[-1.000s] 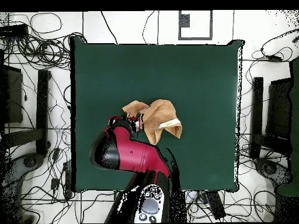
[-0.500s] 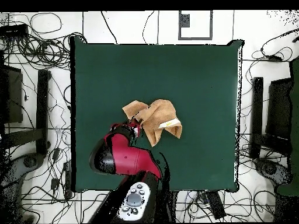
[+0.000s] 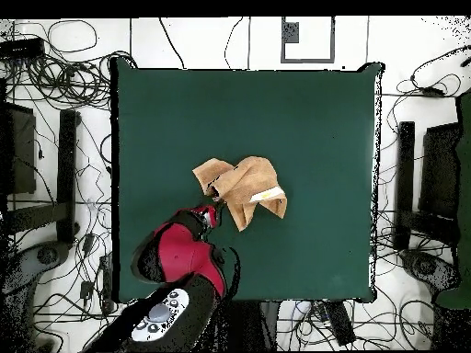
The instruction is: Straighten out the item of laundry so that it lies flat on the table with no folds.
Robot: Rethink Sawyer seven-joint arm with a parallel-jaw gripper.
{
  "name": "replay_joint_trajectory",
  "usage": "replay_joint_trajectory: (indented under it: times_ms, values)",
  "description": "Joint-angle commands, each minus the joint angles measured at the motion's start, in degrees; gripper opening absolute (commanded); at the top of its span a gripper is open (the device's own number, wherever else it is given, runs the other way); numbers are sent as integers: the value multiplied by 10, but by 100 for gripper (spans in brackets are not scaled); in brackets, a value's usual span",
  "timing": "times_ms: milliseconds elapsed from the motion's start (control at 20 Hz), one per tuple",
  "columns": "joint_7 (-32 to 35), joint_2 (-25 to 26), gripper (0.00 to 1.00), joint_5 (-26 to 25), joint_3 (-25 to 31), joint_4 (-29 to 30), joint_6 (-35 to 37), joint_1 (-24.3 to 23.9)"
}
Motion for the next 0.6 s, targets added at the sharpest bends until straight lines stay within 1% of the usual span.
replay_joint_trajectory:
  times_ms: [50,100,300,600]
  values:
    - [87,44,100,38,-72,-60,-26,30]
    - [90,50,100,45,-93,-63,-31,39]
    - [101,53,100,57,-108,-73,-37,39]
    - [111,78,100,85,-134,-79,-71,54]
